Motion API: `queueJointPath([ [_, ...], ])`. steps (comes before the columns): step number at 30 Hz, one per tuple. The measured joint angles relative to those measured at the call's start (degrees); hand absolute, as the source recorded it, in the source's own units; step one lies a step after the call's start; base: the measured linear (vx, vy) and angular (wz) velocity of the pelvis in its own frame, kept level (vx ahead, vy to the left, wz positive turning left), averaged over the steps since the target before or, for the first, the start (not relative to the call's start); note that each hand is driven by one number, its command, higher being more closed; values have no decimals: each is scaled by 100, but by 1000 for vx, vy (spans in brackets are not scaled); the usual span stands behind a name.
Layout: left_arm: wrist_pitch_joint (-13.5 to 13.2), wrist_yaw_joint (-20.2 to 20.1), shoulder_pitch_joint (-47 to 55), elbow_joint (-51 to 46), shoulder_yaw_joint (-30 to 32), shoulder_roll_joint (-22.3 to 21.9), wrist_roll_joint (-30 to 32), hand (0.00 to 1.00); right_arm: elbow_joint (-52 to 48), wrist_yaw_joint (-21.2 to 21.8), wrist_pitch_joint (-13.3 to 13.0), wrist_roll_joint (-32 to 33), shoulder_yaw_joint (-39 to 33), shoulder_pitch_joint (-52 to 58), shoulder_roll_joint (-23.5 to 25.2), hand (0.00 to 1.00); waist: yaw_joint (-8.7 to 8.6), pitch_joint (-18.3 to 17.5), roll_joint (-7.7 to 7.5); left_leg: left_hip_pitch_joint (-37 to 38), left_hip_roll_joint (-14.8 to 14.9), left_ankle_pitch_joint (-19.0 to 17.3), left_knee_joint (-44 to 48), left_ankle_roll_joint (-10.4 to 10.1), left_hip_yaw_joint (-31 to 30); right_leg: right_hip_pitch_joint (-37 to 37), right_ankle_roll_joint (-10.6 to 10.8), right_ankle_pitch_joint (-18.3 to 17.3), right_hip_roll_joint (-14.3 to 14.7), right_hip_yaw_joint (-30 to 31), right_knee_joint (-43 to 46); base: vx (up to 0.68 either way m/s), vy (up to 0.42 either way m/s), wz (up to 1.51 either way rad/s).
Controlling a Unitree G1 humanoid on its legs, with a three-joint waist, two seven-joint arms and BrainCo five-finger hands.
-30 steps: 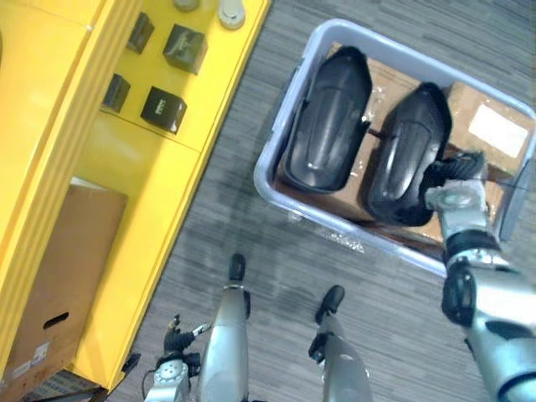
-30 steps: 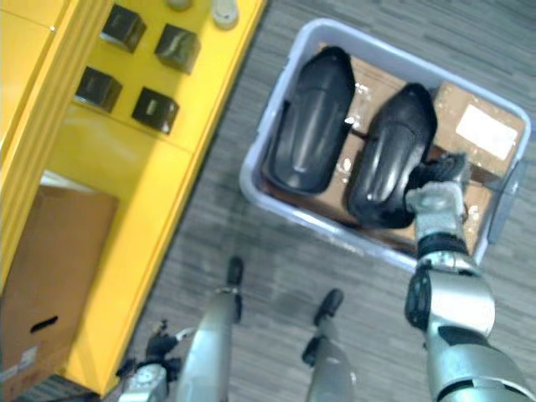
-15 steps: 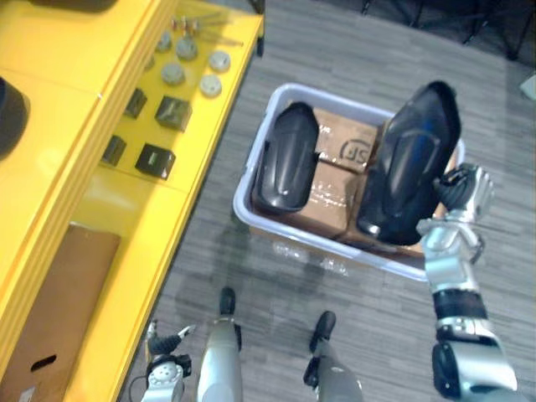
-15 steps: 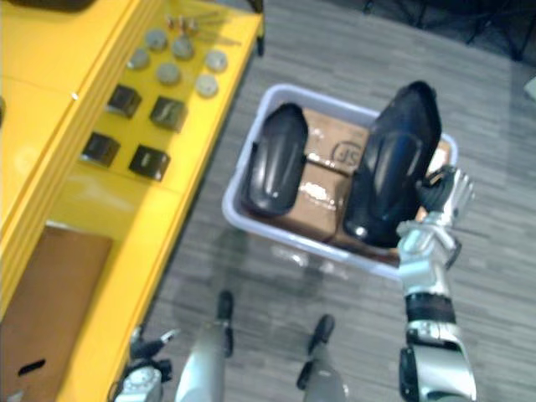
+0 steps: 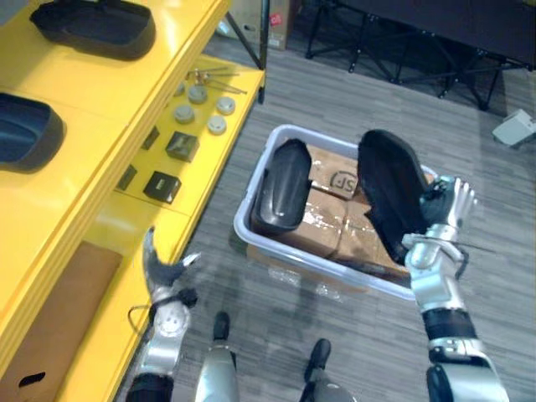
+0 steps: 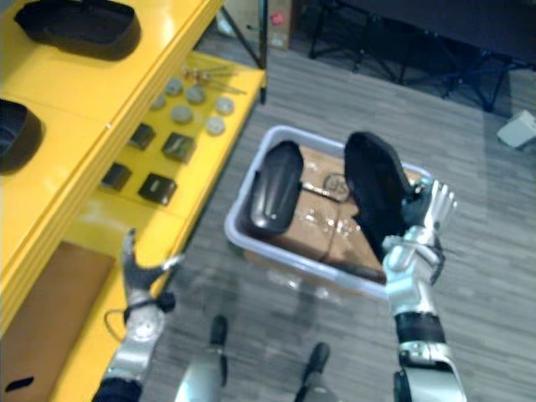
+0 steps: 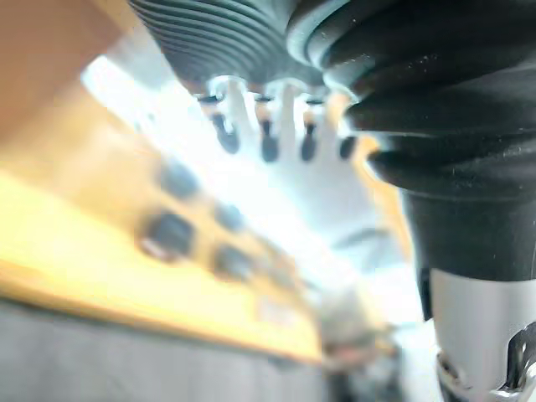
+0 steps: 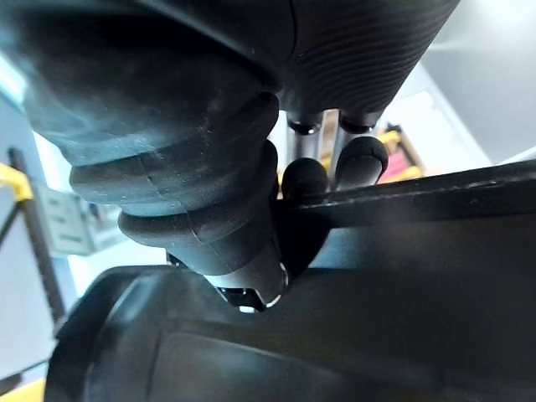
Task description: Walk over and take plastic housings, then place them on the shelf
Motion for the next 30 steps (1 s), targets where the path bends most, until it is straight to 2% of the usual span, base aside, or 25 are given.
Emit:
queueJointPath([
  [4,-127,-210,-930,32,-329,-26,-826,0,1258,142,30,218,295,-1461,-164,100,7,59,37,-433,28,83,105,21,21,-423,-40,176,23,40,-3,-81,11,-6],
  [6,-141,-312,-1543,128,-556,-74,-1323,0,1943,240,47,339,387,-2177,-231,100,26,253,117,-572,36,83,251,26,-7,-489,-61,246,32,39,0,-72,10,1],
  [9,-211,-319,-2186,195,-680,-226,-1602,0,2352,279,65,472,386,-2683,-340,100,23,552,211,-801,45,70,406,40,-81,-617,-64,284,49,22,22,-95,15,5],
  [13,-192,-317,-2704,558,-777,-255,-1686,0,2609,278,193,628,385,-2913,-350,100,-20,804,220,-1038,71,67,489,49,-97,-838,-64,291,72,21,103,-49,4,-2],
  [17,-59,-319,-3034,976,-948,-280,-1821,0,2886,273,283,702,382,-3144,-365,100,-56,843,228,-1177,79,73,547,50,-111,-948,-47,303,85,16,103,8,0,1],
  [21,29,-350,-3636,1425,-955,-465,-2218,0,2908,268,281,783,392,-3492,-365,100,-142,853,224,-1300,75,72,591,50,-127,-1019,-24,321,87,15,83,16,4,2],
  [28,38,-477,-4030,1836,-1170,-650,-2887,0,2941,263,275,824,624,-3569,-319,100,-170,854,225,-1295,87,71,607,51,-116,-1018,-24,321,95,36,83,0,0,0],
  [30,34,-487,-4089,1886,-1220,-707,-3119,0,3211,277,265,1064,633,-3694,-318,100,-176,855,226,-1297,92,68,608,52,-119,-1019,-24,321,100,36,83,0,0,0],
])
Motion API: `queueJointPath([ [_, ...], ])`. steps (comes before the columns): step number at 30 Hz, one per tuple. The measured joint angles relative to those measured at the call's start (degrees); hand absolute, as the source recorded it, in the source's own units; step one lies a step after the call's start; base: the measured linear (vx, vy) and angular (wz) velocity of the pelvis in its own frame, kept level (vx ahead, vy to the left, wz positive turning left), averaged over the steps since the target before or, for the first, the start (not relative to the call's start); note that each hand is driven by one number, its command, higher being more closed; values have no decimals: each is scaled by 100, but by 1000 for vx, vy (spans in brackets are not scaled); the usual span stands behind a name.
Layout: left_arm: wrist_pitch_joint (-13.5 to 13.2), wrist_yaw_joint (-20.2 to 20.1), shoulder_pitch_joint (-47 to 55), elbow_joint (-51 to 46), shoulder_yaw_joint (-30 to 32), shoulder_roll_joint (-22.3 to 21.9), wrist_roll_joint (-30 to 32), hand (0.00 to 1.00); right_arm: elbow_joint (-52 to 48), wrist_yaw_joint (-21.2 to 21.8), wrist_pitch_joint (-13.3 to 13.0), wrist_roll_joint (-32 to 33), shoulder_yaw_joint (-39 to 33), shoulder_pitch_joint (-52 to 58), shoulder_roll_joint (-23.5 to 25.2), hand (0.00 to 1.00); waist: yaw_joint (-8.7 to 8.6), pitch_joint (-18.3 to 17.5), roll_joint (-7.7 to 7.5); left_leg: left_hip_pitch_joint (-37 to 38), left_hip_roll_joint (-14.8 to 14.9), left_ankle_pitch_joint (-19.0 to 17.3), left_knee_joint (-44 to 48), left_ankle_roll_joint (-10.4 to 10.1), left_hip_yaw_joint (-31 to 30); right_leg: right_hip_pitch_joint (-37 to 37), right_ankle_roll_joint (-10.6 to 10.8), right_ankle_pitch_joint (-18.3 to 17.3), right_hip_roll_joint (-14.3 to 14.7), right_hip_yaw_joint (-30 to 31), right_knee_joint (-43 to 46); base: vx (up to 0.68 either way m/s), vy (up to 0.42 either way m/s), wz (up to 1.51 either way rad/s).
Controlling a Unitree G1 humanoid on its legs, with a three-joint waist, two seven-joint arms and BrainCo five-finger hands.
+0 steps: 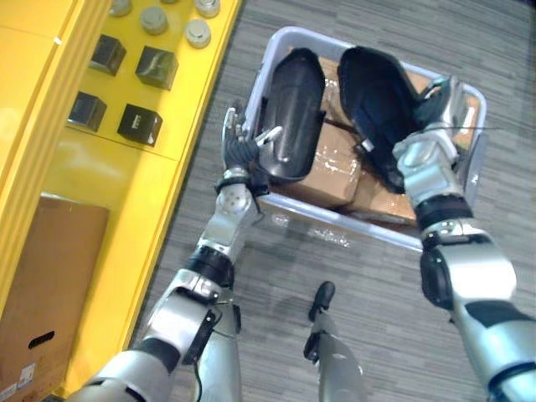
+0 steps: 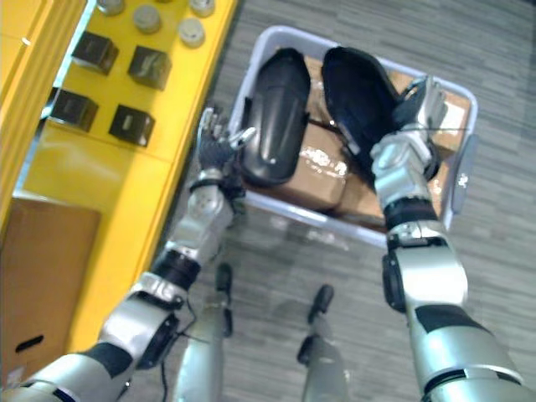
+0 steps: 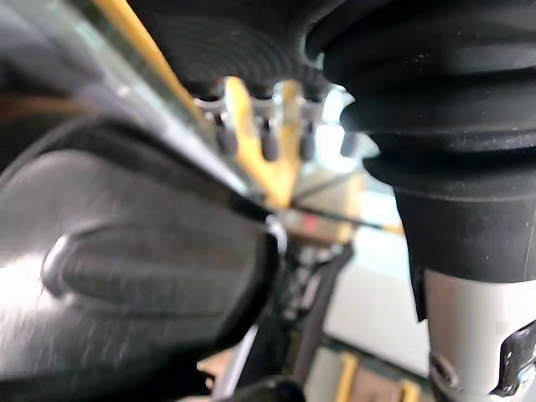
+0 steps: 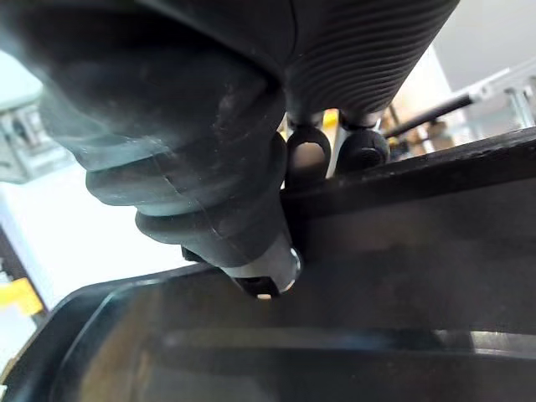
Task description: Walk over and take plastic housings, then place them on the shelf
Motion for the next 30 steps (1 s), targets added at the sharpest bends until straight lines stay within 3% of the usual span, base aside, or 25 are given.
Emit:
queueJointPath([
  [9,-8,-52,-82,-52,-252,-138,-220,0,905,251,-30,848,-502,-349,-39,100,10,92,11,-25,-10,2,-38,1,10,-58,3,-4,-10,-5,2,0,0,0],
  [12,-9,-71,-307,-293,-331,-198,-219,0,1055,288,-38,967,-707,-457,-166,100,18,368,31,-36,-19,3,-36,2,-12,-48,5,-4,-10,-23,2,5,5,2],
  [15,-10,-79,-311,-532,-406,-227,-219,0,1249,380,-44,1130,-904,-448,-248,100,-25,395,37,-122,-31,5,-38,2,-110,-77,13,-11,-3,-114,-3,19,6,10],
  [20,-21,-107,-189,-1146,-554,-249,-211,0,1440,406,-108,1350,-1044,-352,-443,100,54,410,65,-135,-52,5,-65,2,-154,-67,32,-26,-7,-159,-3,22,14,6],
  [21,-27,-108,-111,-1250,-555,-252,-209,0,1453,423,-121,1391,-1050,-315,-472,0,65,420,82,-135,-56,5,-66,2,-165,-58,43,-35,-9,-162,-3,8,17,6],
  [26,-33,-108,204,-1439,-568,-343,-206,0,1462,340,-235,1513,-1248,-52,-605,0,92,504,239,-151,-96,87,-187,-7,-278,-48,127,-107,-17,-252,19,0,14,11],
  [30,-27,-105,278,-1596,-627,-343,-204,0,1347,76,-259,1514,-1243,113,-631,0,140,504,241,-150,-109,114,-231,-7,-275,-51,125,-105,-23,-280,18,-2,7,4],
])
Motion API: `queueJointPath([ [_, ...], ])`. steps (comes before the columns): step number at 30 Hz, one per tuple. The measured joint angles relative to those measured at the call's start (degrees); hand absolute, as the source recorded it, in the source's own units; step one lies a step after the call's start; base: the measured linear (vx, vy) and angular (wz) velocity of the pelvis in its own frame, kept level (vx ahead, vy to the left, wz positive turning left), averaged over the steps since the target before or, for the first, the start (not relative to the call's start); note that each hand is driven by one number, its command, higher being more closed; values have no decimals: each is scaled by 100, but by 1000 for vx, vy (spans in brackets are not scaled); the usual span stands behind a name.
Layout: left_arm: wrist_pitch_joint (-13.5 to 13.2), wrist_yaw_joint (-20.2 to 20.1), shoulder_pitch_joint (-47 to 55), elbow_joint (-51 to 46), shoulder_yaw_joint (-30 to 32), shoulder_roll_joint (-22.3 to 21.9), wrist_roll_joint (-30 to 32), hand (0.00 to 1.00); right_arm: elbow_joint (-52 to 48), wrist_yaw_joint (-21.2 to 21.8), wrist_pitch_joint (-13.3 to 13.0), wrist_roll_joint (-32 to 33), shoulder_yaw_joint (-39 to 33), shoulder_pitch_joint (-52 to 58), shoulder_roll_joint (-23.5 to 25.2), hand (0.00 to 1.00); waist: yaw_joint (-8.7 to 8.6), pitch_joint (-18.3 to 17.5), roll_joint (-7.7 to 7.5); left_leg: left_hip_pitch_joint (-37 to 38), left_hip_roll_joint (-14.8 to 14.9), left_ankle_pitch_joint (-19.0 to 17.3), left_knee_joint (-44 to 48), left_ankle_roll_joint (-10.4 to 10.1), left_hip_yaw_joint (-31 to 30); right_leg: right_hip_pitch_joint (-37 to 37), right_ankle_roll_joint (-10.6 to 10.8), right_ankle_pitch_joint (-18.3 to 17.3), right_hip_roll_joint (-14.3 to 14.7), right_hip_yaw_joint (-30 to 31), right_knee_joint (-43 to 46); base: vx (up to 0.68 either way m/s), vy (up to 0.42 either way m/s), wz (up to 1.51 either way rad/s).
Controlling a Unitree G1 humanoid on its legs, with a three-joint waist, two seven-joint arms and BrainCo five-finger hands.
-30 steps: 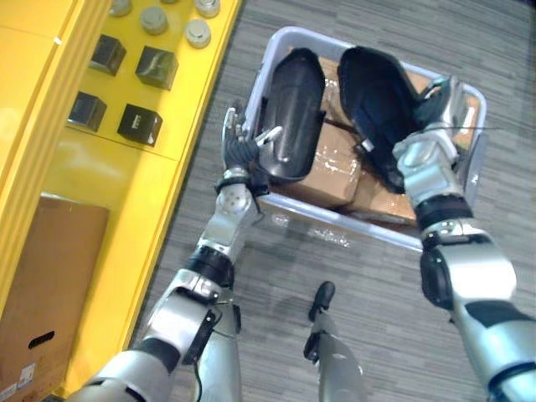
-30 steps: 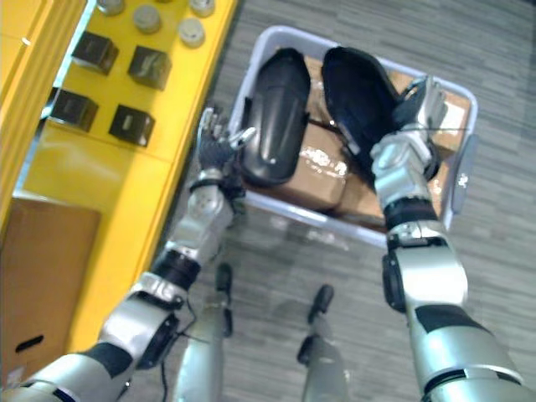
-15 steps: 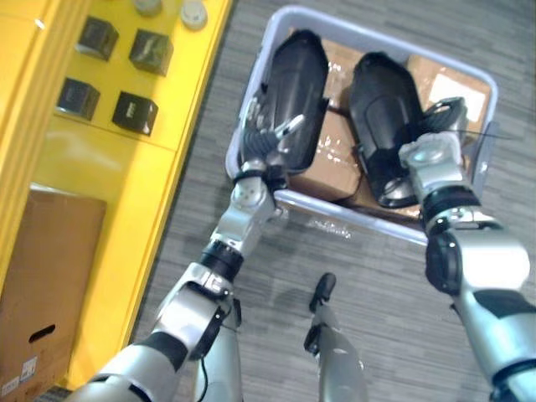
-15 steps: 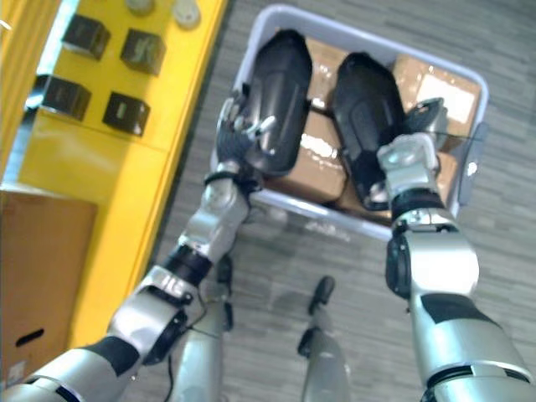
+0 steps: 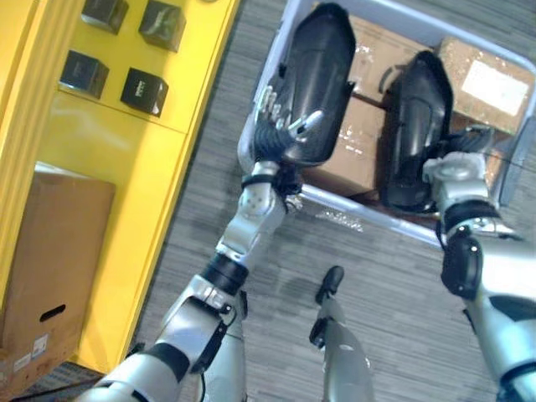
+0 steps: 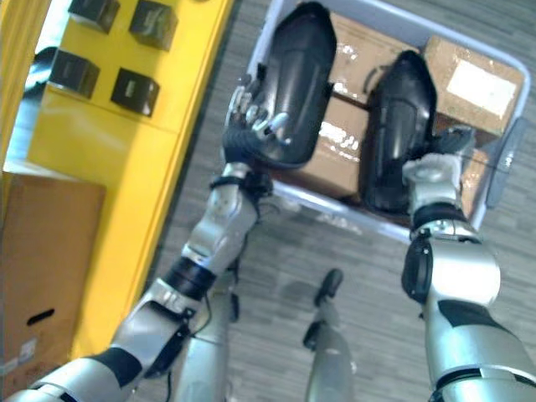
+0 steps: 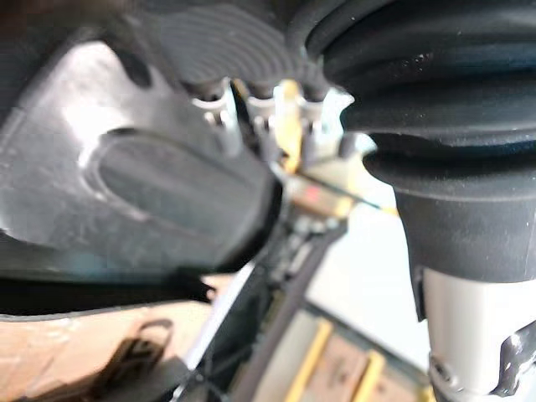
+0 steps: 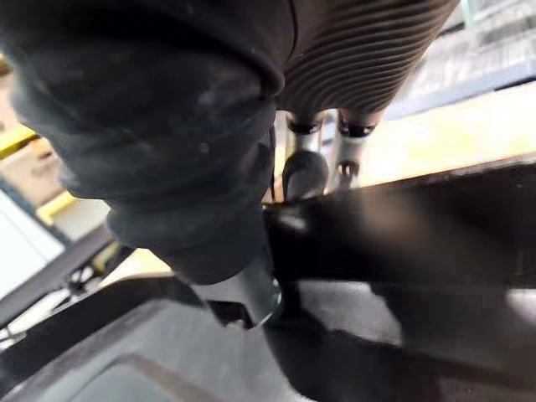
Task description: Walk over and take plastic housings, then place them on the shelf
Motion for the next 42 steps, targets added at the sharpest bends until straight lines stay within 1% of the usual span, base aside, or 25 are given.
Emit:
queueJointPath([
  [3,-7,23,1,-261,-6,0,53,0,-406,-247,-3,-10,8,264,44,0,23,-1,1,5,-2,1,0,1,4,1,-2,2,-2,1,-1,0,0,0],
  [5,-22,58,0,-307,-34,1,70,0,-877,-435,18,-75,8,535,193,0,18,-1,1,11,-1,1,-1,1,11,1,-4,3,-3,11,-6,0,8,-2],
  [7,-22,145,4,-307,-152,10,232,0,-1841,-656,67,-328,32,1025,498,0,-6,-1,1,20,2,1,-5,1,22,0,-8,6,-5,34,-26,-1,15,-4],
  [8,-22,163,4,-307,-178,13,278,0,-2144,-699,114,-404,41,1168,586,0,-19,-1,1,24,2,1,-8,1,28,0,-9,7,-6,41,-33,-1,16,-4],
  [10,-23,292,14,-307,-188,23,305,0,-3617,-837,231,-764,43,1806,1030,0,-86,-2,-1,50,8,1,-16,1,110,0,-33,26,-10,114,-63,0,18,-8],
  [13,-23,408,38,-307,-165,48,655,0,-4753,-1012,261,-1135,82,2301,1414,0,-163,-4,-3,116,12,1,-51,1,173,3,-87,72,-21,182,-120,1,17,-13],
  [14,-23,432,51,-308,-169,48,724,0,-4902,-1059,264,-1168,91,2394,1464,0,-175,-4,-5,147,15,1,-70,1,184,13,-88,73,-21,198,-120,2,13,-10],
  [16,-23,534,128,-323,-161,52,956,0,-5522,-1249,251,-1391,104,2745,1702,0,-219,-10,-16,244,41,0,-103,1,307,27,-98,81,-21,304,-119,1,10,-17],
  [18,-23,564,210,-385,-161,86,971,0,-5762,-1328,195,-1460,171,2895,1835,0,-293,-14,-22,267,65,-4,-103,-2,344,5,-111,92,-9,366,-119,-9,6,-22],
  [19,-23,576,240,-416,-157,108,1043,0,-5867,-1341,138,-1486,262,2980,1889,0,-289,-32,-55,261,100,-6,-104,-4,433,-69,-128,108,8,467,-117,-19,3,-26],
  [21,-23,577,300,-428,-157,136,1175,0,-5984,-1337,83,-1589,354,3052,1990,0,-306,-32,-56,261,135,-12,-104,-11,505,-139,-152,131,27,569,-117,-22,-6,-26],
  [24,-22,578,402,-492,-157,135,1182,0,-5994,-1331,-7,-1589,519,3072,2092,0,-308,-31,-60,241,193,-16,-105,-14,631,-256,-186,169,59,683,-117,-21,-17,-26],
  [28,-22,583,434,-492,-166,130,1204,0,-5991,-1329,-13,-1589,546,3143,2212,0,-358,-29,-64,220,228,-15,-104,-14,633,-286,-189,172,99,727,-117,-2,-15,-3],
  [30,-23,586,435,-496,-164,130,1386,0,-5950,-1330,-13,-1587,518,3130,2215,0,-376,-34,-72,165,227,-14,-101,-14,627,-332,-181,179,99,725,-117,0,0,0],
  [33,-22,642,478,-496,-166,126,1402,0,-5436,-1331,-4,-1563,434,2942,2219,0,-388,-22,-117,127,222,-11,-107,-13,613,-360,-172,186,99,714,-117,8,-10,2],
  [35,-22,681,481,-497,-162,117,1402,0,-5209,-1331,1,-1519,370,2809,2219,0,-389,-23,-118,96,218,-11,-108,-13,589,-367,-172,186,99,682,-119,13,-15,7],
  [37,-22,691,480,-496,-165,72,1402,0,-4975,-1332,9,-1354,226,2570,2195,0,-425,-23,-118,-27,201,8,-99,-20,474,-421,-171,187,104,587,-121,4,-12,16],
  [42,-19,691,503,-483,-149,24,1401,0,-4361,-1327,36,-1005,105,2124,2064,0,-390,-15,-135,-92,188,33,-102,-19,415,-436,-154,197,107,572,-132,2,-1,7],
])
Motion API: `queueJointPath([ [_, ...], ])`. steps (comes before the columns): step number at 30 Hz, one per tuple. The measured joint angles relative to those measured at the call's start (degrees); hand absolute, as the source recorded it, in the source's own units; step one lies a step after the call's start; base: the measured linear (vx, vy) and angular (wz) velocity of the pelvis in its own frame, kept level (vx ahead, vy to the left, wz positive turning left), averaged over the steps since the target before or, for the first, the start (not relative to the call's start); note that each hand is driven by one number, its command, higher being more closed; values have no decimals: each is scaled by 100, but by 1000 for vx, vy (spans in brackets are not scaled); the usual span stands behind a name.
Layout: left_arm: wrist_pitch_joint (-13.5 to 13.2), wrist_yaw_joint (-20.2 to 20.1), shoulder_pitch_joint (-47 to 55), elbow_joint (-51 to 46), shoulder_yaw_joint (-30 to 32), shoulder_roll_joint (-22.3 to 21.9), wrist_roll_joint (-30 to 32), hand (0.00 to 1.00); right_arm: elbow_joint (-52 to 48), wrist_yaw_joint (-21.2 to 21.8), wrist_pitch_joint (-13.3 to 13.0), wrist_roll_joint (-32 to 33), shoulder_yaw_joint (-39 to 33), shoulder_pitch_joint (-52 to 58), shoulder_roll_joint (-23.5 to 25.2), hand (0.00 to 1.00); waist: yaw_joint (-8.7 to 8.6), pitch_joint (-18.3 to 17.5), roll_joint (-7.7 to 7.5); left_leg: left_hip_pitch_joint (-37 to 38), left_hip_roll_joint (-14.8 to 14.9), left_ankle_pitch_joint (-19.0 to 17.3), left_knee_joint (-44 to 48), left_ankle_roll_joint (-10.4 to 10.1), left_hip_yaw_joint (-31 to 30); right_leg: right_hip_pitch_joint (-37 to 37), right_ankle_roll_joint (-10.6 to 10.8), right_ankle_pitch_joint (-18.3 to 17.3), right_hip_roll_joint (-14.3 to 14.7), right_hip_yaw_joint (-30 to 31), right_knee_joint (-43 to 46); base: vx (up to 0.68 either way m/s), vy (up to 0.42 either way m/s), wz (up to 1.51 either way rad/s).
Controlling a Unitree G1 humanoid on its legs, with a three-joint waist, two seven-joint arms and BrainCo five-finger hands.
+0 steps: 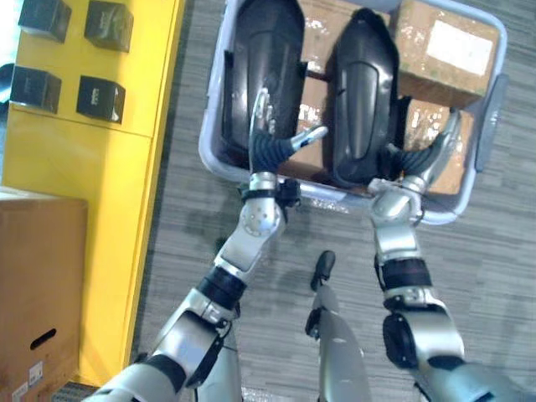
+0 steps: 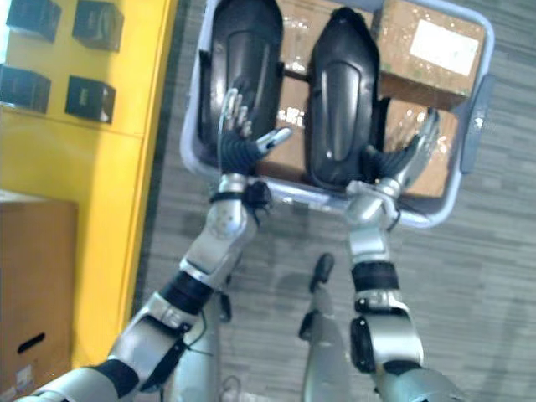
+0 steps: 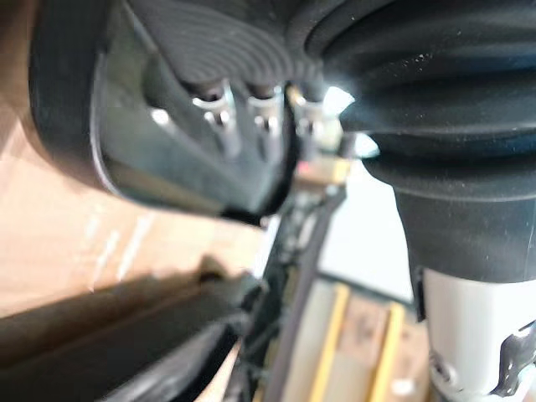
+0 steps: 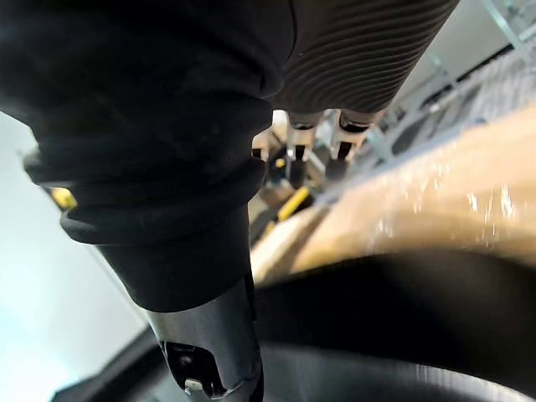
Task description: Walk over and take plastic housings, then place them on the shelf
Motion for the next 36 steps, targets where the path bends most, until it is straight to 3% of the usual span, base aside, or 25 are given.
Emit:
queueJointPath([
  [5,0,-12,6,0,-7,-144,-4,0,907,39,-11,383,-124,-513,-363,0,48,0,0,-25,-1,21,-11,-6,-38,-2,2,-2,8,-23,0,-4,-2,2],
  [9,0,-89,20,2,-3,-144,-52,0,1764,369,-160,848,-123,-1021,-788,0,65,0,1,-95,-7,72,-20,-10,-136,-5,4,-3,24,-119,0,-13,-5,9],
  [10,0,-107,29,2,-1,-144,-56,0,1875,409,-178,910,-120,-1089,-838,100,81,0,1,-97,-7,73,-18,-9,-136,-6,8,0,24,-119,0,0,0,0],
  [17,1,-209,75,2,0,-145,-93,0,2945,805,-325,1463,-43,-1711,-1366,100,122,-1,3,-161,-23,127,-10,-9,-228,-9,58,24,29,-133,4,-11,3,4],
  [27,44,-447,90,2,40,-144,-128,0,3576,1585,-465,2107,170,-1864,-1849,100,140,-3,7,-156,-21,170,-10,-12,-256,-1,60,22,37,-144,28,0,0,0],
  [32,44,-462,95,1,49,-142,-284,0,3668,1666,-480,1747,519,-1850,-1884,100,166,-5,11,-141,-22,172,-2,-11,-266,26,58,24,39,-156,27,0,0,0],
  [36,50,-450,96,1,75,-140,-282,0,3045,1521,-234,1006,651,-1496,-1770,100,200,-7,16,-39,-27,171,-9,-11,-271,152,57,23,39,-178,3,3,-1,1],
])
